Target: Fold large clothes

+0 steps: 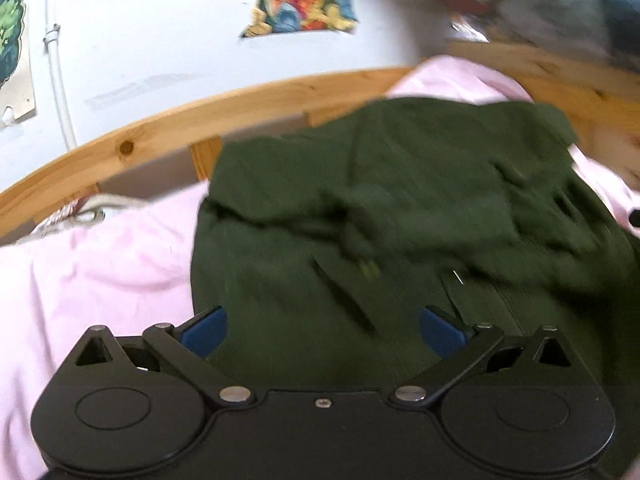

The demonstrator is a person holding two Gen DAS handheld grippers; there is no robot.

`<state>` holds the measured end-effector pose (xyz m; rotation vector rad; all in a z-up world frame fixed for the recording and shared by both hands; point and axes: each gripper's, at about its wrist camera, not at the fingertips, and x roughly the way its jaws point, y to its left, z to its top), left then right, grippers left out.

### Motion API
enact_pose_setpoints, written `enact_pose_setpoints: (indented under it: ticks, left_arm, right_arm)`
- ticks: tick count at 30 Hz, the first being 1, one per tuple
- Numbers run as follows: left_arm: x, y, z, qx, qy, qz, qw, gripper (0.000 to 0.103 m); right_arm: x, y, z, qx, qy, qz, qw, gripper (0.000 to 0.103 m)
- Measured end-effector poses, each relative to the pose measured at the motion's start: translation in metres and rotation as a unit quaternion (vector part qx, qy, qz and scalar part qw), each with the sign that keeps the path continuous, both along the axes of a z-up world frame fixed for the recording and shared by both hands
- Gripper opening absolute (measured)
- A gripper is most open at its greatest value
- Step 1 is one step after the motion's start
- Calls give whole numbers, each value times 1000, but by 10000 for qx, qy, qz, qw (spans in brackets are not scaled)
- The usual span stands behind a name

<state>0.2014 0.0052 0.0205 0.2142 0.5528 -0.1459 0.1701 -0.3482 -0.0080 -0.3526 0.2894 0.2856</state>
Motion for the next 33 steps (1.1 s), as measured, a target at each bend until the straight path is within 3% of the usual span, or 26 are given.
enact_pose_setpoints:
  ticks: [4,6,10,14,19,25,29,33]
  left_arm:
    - [-52,-13,-14,53,70,-265,9996,102]
    - [-76,-21,-24,135,165,-376,9991,102]
    - [-105,-34,-43,480,506,-713,9950,102]
    - [-111,-38,-55,665,710,-845,9917,102]
    - [-107,-40,-59,480,856,-883,9912,102]
    - [-114,-42,-61,553,811,-1190,9880,102]
    - [-122,-44,-66,868,703,-1365,9843,102]
    - [-115,-47,-69,1187,677,-1200,9833,102]
  right_arm:
    - [-44,-3,-17,27,437,372,9984,102]
    - [-60,1,-26,-41,895,805,9927,102]
    - [-80,26,-51,-995,1360,1547,9735,102]
    - [-76,51,-77,-1705,1361,1484,9646,102]
    - [-50,50,-76,-1225,1233,1201,9774,102]
    - [-38,32,-62,-235,978,1107,9888,102]
    - [-27,22,-53,553,989,1015,9884,102]
    - [-3,8,-50,1340,1125,839,9810,102]
